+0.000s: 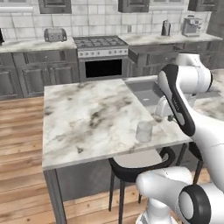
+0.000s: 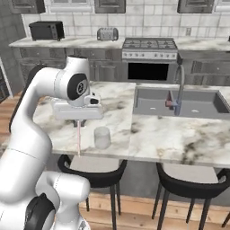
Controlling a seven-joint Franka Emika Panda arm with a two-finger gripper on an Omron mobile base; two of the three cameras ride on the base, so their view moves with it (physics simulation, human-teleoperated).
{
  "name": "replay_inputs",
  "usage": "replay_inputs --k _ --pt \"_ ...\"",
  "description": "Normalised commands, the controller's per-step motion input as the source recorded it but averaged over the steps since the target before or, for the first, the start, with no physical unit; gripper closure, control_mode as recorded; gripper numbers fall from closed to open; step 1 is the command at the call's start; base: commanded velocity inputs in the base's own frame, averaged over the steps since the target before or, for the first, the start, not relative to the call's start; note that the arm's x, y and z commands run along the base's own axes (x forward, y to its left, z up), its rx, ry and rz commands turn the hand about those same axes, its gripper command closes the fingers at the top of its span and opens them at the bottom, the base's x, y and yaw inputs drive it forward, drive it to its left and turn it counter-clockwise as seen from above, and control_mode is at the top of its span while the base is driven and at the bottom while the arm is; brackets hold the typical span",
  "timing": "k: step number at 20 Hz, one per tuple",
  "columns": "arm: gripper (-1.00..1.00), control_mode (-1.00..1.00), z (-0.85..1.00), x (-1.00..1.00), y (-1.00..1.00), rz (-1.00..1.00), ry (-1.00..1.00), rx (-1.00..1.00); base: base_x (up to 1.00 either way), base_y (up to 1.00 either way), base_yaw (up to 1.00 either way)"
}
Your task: Take a straw from the drawer in front and place it inside the glass cup on the dining counter.
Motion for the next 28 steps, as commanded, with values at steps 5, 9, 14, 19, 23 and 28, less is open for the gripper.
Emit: replay_inputs --k 5,9,14,19,23,28 --pt "1.0 1.0 0.0 0.0 0.0 0.0 0.0 0.0 0.63 -0.18 0.19" --pt "1.0 1.0 0.0 0.0 0.0 0.0 0.0 0.0 0.59 -0.17 0.14" --pt "1.0 -1.0 0.13 0.06 -0.05 0.07 0.0 0.08 0.23 -0.06 0.09" --pt "1.0 -1.0 0.38 0.0 -0.2 0.27 -0.06 0.28 0.0 0.0 0.0" --pt "1.0 -1.0 0.31 0.03 -0.15 0.31 -0.09 0.34 0.0 0.0 0.0" --pt "1.0 -1.0 0.08 0.15 -0.02 0.27 -0.05 0.38 0.0 0.0 0.0"
